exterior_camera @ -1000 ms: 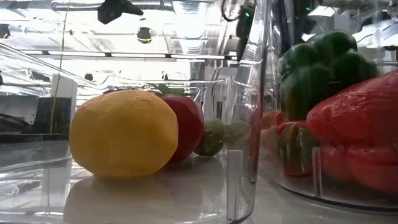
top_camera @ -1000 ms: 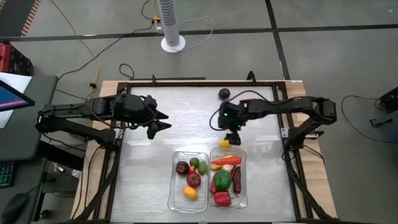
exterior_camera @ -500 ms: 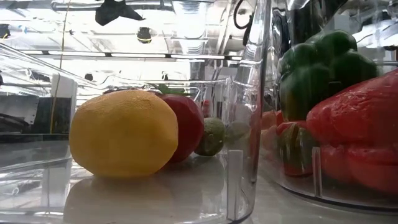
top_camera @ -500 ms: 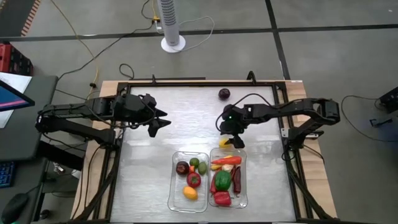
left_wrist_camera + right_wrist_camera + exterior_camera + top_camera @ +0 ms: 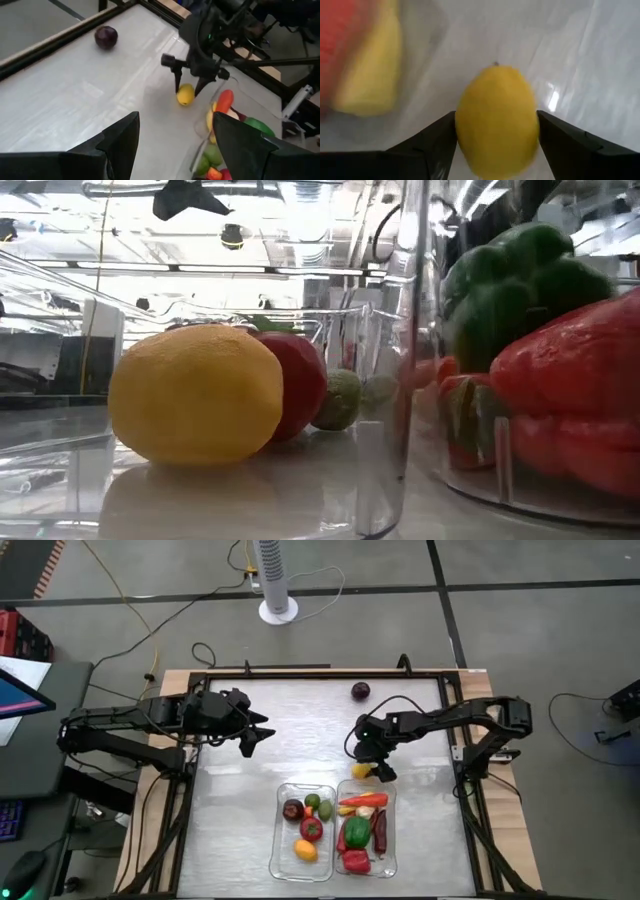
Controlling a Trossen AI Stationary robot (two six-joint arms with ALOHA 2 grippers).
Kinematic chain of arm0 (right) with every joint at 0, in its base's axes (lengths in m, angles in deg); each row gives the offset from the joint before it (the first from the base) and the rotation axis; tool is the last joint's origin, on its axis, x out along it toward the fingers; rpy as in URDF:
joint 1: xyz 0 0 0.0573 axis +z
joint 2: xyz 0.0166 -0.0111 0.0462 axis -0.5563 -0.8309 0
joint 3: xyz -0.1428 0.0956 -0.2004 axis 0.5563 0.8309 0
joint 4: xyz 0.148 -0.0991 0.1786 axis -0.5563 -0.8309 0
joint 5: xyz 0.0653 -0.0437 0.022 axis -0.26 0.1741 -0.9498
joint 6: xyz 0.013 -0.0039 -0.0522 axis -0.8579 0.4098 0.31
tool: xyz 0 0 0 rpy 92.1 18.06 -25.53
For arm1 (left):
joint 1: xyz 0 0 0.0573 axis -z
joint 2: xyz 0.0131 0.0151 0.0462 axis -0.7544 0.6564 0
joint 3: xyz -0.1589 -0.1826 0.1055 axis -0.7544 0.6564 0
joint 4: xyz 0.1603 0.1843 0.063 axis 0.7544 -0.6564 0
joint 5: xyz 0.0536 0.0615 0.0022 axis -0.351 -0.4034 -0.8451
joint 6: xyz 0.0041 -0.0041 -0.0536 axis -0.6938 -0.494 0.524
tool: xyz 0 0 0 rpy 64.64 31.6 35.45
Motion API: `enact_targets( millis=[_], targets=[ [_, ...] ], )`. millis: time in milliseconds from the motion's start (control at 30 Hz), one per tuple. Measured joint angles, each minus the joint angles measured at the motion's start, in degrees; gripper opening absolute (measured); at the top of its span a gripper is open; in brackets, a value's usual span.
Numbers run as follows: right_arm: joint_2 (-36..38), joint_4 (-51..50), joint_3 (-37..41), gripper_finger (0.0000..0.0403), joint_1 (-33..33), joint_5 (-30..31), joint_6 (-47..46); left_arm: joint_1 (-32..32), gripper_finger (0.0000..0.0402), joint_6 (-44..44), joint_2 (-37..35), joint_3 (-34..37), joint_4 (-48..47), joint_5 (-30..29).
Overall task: Sort produce into baskets
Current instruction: Put the lemon into the left transparent bin
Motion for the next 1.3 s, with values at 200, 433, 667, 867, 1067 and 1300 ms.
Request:
enact_targets(
  millis=[200,433,667,867,1067,1300],
  targets=[
    [-3.0,0.5,0.0,0.0274,-0.3,0.7,-0.3,0.0,0.0238,0.0,0.0,0.0,-0.1,-0.2],
    [-2.2,-0.4,-0.4,0.023,-1.3,1.6,-1.0,0.0,0.0238,-0.1,0.0,0.0,-0.1,-0.6],
    [3.2,-16.1,-9.0,0.0233,-2.3,8.6,-3.0,0.0,0.0238,-0.1,0.0,0.0,0.4,-0.6],
    [7.2,-29.9,-21.2,0.0234,1.0,7.9,-8.8,0.0,0.0238,-0.3,0.0,0.0,0.7,-1.1],
    [8.2,-32.7,-26.6,0.0235,7.5,1.2,-21.6,0.0,0.0238,-0.5,0.0,0.0,3.0,-0.9],
    [7.8,-34.4,-26.9,0.0236,17.3,0.6,-33.3,0.0,0.0238,-1.4,0.0,0.0,3.0,-0.6]
  ],
)
